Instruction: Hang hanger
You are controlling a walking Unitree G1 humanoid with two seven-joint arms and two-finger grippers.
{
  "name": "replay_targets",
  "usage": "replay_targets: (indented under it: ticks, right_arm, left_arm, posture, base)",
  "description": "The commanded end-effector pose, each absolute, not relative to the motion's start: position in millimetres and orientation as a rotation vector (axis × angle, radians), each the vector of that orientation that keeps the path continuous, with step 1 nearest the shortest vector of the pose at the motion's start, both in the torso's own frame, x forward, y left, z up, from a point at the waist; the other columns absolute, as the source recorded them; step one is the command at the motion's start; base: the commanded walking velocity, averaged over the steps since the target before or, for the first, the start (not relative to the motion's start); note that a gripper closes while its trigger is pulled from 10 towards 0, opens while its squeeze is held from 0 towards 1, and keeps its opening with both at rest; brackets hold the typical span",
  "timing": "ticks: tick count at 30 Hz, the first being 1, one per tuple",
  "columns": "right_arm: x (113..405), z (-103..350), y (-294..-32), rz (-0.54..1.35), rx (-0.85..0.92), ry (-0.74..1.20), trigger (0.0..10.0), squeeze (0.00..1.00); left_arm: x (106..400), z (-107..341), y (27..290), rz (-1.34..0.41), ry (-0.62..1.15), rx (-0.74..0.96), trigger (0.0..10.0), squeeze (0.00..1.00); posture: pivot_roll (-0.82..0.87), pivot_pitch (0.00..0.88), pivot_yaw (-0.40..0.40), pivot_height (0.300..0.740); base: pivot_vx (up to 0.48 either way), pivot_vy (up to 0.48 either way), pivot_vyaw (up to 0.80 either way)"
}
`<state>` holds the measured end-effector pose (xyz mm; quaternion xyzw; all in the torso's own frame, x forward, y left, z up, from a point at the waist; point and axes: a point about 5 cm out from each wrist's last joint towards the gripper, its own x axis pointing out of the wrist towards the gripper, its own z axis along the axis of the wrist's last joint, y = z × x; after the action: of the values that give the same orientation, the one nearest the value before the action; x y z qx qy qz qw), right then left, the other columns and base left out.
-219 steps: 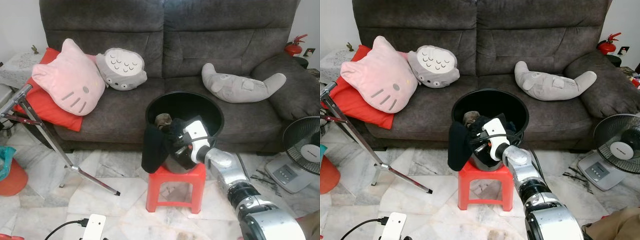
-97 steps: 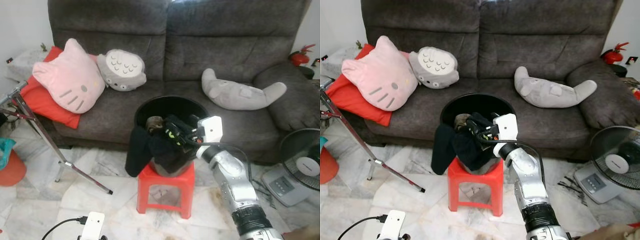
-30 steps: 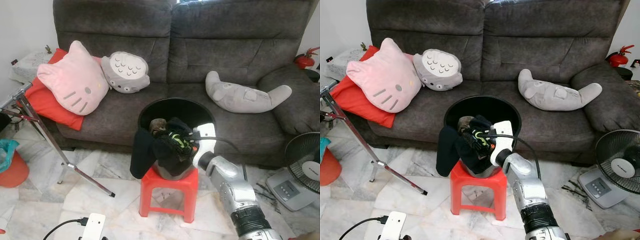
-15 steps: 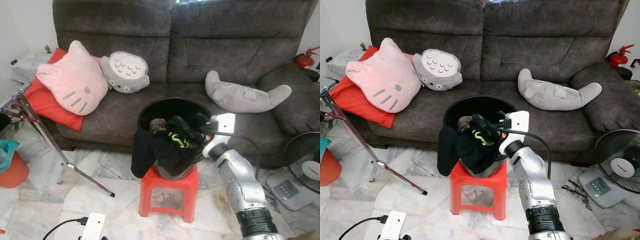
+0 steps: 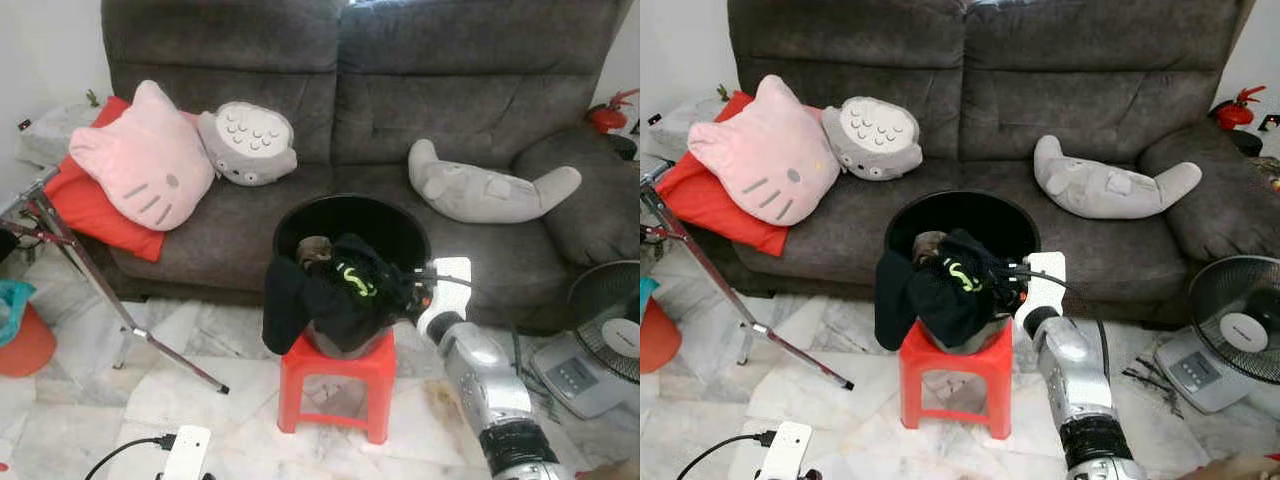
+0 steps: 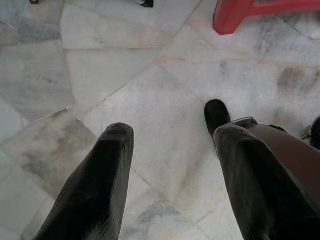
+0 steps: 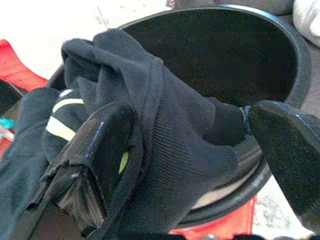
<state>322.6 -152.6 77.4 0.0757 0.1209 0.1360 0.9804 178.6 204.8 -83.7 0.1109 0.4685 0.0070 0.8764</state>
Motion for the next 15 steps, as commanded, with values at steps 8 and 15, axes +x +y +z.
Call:
replay_targets:
  ticks: [8,15]
  right_arm:
    - [327.1,88.8,-127.4,0.43,0.156,0.192,10.0,0.0]
    - [323.4,85.5,-123.0,0.476,0.153,0.209,10.0,0.0]
  left_arm:
    - [173.5,-85.8,207.5,0.014,0.999,0.246,10.0,0.0]
    - [173.4,-86.0,206.7,0.014,1.001,0.241,10.0,0.0]
  posture:
    - [-0.06,0.0,0.03,0.74]
    - [-0.06,0.0,0.027,0.74]
  base:
    - [0.0,0.0,0.0]
    - [0.0,0.0,0.0]
